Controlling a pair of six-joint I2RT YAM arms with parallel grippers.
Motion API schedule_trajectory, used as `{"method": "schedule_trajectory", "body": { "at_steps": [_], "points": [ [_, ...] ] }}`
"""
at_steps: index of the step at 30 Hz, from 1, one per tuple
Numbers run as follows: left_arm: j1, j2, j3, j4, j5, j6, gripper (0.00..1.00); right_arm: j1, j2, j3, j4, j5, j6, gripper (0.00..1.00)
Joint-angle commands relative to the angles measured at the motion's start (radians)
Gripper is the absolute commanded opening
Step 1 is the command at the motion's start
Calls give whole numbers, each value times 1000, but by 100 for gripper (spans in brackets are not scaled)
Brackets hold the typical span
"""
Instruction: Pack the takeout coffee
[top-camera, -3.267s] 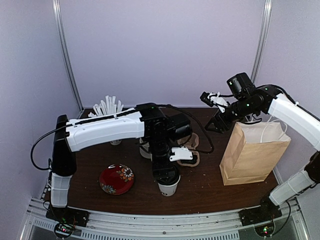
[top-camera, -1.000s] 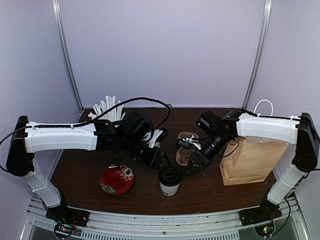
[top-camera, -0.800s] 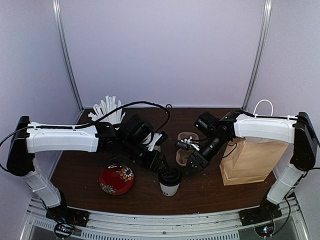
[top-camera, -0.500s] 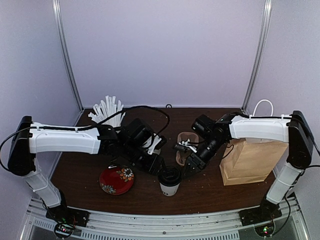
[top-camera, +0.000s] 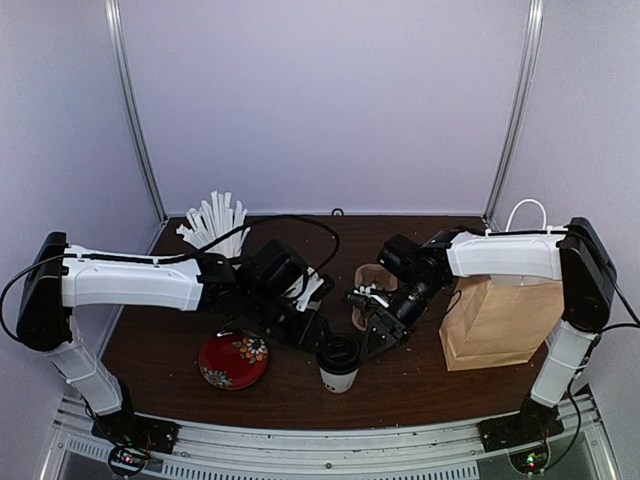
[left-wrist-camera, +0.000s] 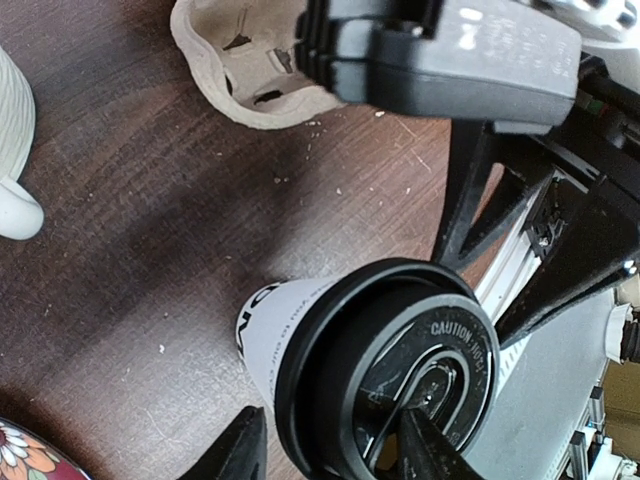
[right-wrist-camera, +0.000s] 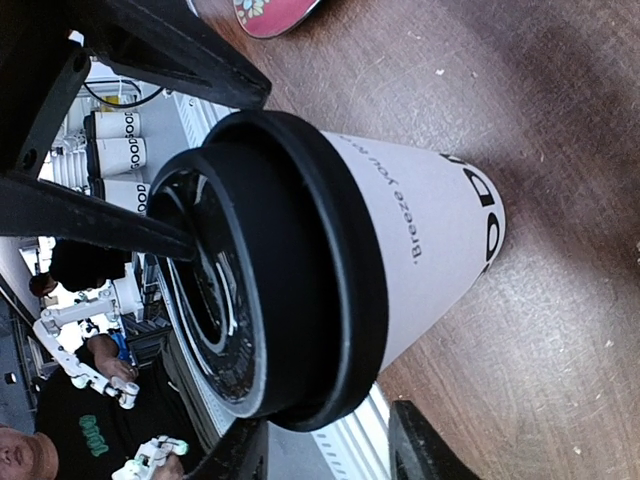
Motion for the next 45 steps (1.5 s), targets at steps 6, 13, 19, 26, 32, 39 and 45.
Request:
{"method": "schedule_trajectory", "body": {
  "at_steps": [6, 13, 19, 26, 32, 39, 45],
  "points": [
    [15, 61, -41, -10, -16, -10, 47, -31, 168, 81, -46, 345, 43, 32],
    [26, 44, -62, -9, -6, 5, 48, -31, 160, 127, -41, 234, 15, 29],
    [19, -61, -57, 118, 27, 112, 65, -32, 65, 178, -77, 135, -68, 38],
    [18, -111, -17, 108, -8, 159, 76, -32, 31, 221, -110, 110, -111, 47],
    [18, -134, -1, 53, -82, 145, 76, -33, 21, 228, -143, 85, -133, 51],
    [30, -172, -61, 71, -119, 91, 74, -29, -48, 102, -85, 83, -103, 60],
    [64, -116, -43, 142, -89, 85, 72, 4, -49, 40, -28, 38, -84, 71]
  ]
}}
